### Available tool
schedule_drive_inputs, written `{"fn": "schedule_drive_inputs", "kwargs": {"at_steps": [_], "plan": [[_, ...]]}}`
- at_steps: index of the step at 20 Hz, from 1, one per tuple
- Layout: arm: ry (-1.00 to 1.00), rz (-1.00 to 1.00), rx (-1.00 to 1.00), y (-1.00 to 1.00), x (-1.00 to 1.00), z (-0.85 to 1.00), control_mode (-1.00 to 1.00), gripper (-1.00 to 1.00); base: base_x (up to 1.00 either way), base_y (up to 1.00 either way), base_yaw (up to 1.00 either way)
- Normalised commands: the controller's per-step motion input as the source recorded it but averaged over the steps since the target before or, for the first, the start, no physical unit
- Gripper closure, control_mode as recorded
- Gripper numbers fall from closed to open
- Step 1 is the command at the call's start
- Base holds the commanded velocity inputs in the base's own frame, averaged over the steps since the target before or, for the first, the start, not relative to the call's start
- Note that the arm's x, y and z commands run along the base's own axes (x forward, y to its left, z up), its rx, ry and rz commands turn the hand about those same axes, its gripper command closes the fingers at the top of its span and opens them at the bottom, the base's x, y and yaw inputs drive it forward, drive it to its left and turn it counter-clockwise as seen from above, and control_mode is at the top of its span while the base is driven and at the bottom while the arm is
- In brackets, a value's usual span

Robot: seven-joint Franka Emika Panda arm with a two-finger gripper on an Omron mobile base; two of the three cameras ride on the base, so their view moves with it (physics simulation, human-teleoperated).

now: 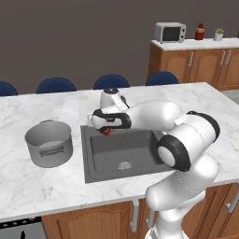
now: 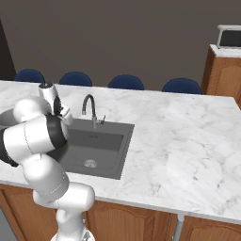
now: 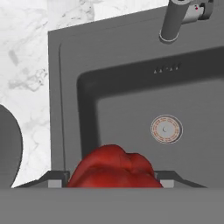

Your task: Dump the bell pepper from the pot into the sink. Then turn on the water and wash the bell pepper. Then turn off the water and put the bell pepper back in the pot.

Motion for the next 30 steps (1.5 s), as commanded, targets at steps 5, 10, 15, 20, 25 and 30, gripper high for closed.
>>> {"fn": "schedule_drive_inputs", "kwargs": {"at_steps": [5,10,15,20,25,30], "plan": [[0.0,0.0,0.0,0.27,0.0,0.23,-1.0,1.0,0.0,0.0,0.0],[0.0,0.0,0.0,0.3,0.0,0.21,-1.0,1.0,0.0,0.0,0.0],[0.0,0.0,0.0,0.29,0.0,0.11,-1.0,1.0,0.0,0.0,0.0],[0.0,0.0,0.0,0.31,0.0,0.04,-1.0,1.0,0.0,0.0,0.0],[0.0,0.0,0.0,0.33,0.0,0.09,-1.0,1.0,0.0,0.0,0.0],[0.0,0.0,0.0,0.27,0.0,0.16,-1.0,1.0,0.0,0.0,0.0]]}}
